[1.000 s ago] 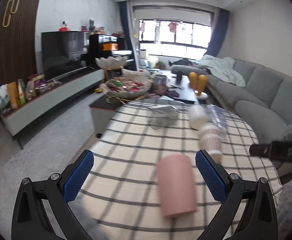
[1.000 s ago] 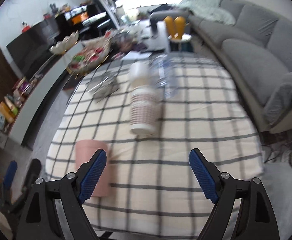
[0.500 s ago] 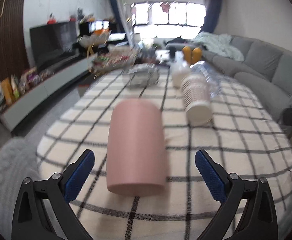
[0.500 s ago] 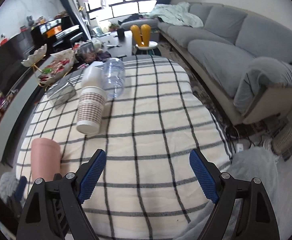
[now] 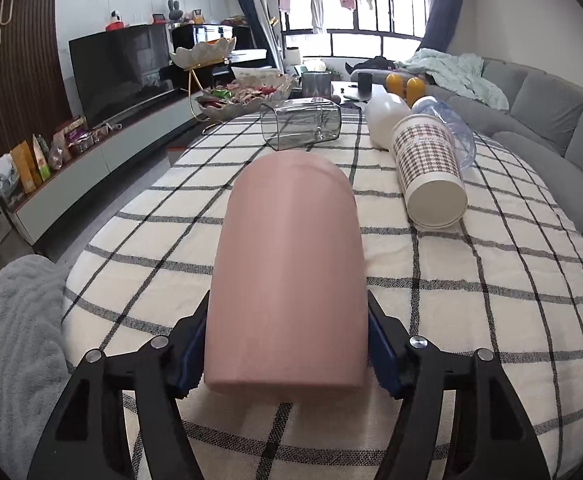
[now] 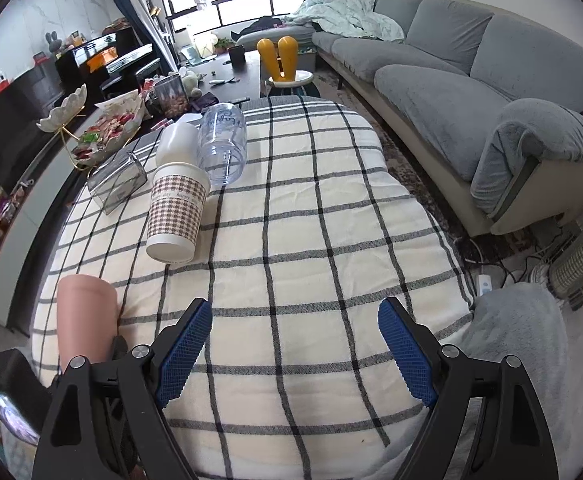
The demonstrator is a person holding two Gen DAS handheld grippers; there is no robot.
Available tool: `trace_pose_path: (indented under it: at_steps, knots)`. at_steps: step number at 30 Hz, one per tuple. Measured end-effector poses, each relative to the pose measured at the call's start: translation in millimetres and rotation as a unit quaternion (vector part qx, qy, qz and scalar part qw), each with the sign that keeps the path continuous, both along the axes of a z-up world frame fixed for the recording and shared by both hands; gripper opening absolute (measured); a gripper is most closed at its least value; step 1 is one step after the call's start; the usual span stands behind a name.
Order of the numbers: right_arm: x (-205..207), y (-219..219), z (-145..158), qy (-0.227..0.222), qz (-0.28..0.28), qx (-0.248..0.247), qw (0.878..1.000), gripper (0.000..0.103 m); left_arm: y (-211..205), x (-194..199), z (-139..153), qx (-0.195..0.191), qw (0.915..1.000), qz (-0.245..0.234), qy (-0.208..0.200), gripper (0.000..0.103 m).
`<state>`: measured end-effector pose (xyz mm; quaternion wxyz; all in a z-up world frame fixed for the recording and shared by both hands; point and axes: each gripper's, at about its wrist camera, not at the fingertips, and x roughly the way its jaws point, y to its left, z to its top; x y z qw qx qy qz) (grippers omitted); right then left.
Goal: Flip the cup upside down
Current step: 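Rotate the pink cup with the left gripper so its rim faces down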
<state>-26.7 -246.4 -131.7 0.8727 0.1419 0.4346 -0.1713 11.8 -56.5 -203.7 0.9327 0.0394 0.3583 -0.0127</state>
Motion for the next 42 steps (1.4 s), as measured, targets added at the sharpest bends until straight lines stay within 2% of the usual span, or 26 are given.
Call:
trace_pose_path:
  at_steps: [6,11,13,16,19,21,26,29,32,33,36,39,41,42]
  knots:
    - [0.0,-0.4,0.2,-0.002,0.000,0.001,1.000,0.085,2.7,-1.6,7.2,0.003,1.0000,-0.002,-0.007,0.066]
    - [-2.4,0.7,3.7,-0.002,-0.002,0.005,1.000,0.085,2.6,3.8,20.9,0.004,0.9998,-0.015,0.008,0.066]
    - [-3.5,1.3,8.3,0.001,-0.004,0.013,1.000,0.085,8.3,11.9,32.0,0.001,0.9994,-0.019,0.028,0.066]
    - [-2.3,2.5,19.6,0.004,-0.004,0.028,1.000,0.085,18.3,28.1,45.8,0.004,0.9950,-0.031,0.095,0.066]
    - [1.3,7.4,34.4,0.001,0.002,0.030,1.000,0.085,19.0,46.2,56.6,0.008,0.9831,-0.045,0.177,0.066]
    - [5.8,8.6,43.9,0.003,0.003,0.044,0.999,0.085,12.4,55.3,65.1,0.025,0.9718,-0.066,0.225,0.066]
    - [15.7,3.6,57.8,0.017,-0.008,0.078,0.997,0.085,-4.9,71.7,81.9,0.069,0.9370,-0.115,0.323,0.066]
    - [20.5,-1.0,60.2,0.026,-0.014,0.099,0.995,0.085,-11.1,82.6,80.8,0.099,0.9059,-0.126,0.392,0.066]
    - [26.1,-5.5,58.1,0.037,-0.018,0.117,0.992,0.085,-19.9,85.4,73.6,0.132,0.8764,-0.132,0.444,0.066]
    - [28.8,-7.2,56.9,0.043,-0.017,0.120,0.992,0.085,-22.4,85.9,70.5,0.142,0.8615,-0.132,0.469,0.066]
    - [38.8,-13.6,52.5,0.060,-0.018,0.131,0.989,0.085,-28.3,88.8,60.0,0.161,0.8256,-0.130,0.525,0.066]
    - [49.4,-21.1,46.9,0.073,-0.020,0.143,0.987,0.085,-34.7,95.2,52.1,0.184,0.8050,-0.129,0.549,0.066]
    - [57.9,-27.2,41.0,0.080,-0.022,0.156,0.984,0.085,-39.6,103.6,47.1,0.192,0.7964,-0.128,0.559,0.066]
    - [60.9,-29.0,38.9,0.082,-0.023,0.159,0.983,0.085,-43.0,108.3,43.4,0.197,0.7887,-0.130,0.568,0.066]
